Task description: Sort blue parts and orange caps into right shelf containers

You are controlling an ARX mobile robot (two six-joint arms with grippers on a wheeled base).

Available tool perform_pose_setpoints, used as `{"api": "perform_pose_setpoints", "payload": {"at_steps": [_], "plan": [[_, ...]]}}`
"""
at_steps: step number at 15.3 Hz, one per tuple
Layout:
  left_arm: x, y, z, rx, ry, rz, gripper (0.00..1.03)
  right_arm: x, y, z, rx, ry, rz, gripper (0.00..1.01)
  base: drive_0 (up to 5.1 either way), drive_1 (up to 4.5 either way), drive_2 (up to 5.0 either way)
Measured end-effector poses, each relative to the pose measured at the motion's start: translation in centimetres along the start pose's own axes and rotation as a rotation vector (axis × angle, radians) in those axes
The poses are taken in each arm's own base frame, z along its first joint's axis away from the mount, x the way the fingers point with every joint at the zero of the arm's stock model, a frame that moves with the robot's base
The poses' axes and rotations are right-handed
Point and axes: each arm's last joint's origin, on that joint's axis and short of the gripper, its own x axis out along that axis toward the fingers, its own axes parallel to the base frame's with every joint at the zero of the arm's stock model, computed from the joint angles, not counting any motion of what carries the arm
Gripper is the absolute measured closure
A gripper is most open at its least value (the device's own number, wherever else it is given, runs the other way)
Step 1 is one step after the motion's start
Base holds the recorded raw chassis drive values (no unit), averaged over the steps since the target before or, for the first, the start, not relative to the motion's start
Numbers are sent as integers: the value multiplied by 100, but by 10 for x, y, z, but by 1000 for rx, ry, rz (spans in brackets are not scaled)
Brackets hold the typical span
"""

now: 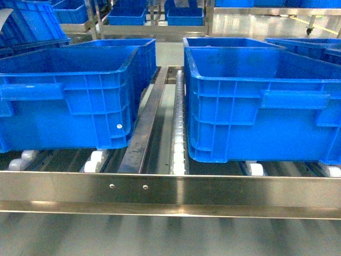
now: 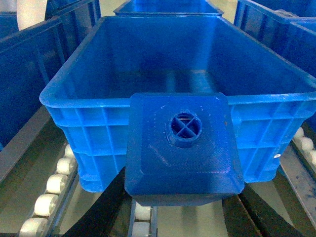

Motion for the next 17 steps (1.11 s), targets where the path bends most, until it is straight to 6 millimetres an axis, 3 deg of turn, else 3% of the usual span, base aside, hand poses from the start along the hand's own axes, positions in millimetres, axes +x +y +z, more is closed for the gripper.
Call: {"api": "perform_pose_setpoints", "payload": {"at_steps": [17], "plan": [[0,0,0,0,0,0,59,0,0,0,0,0,0,58,0,0,0]]}}
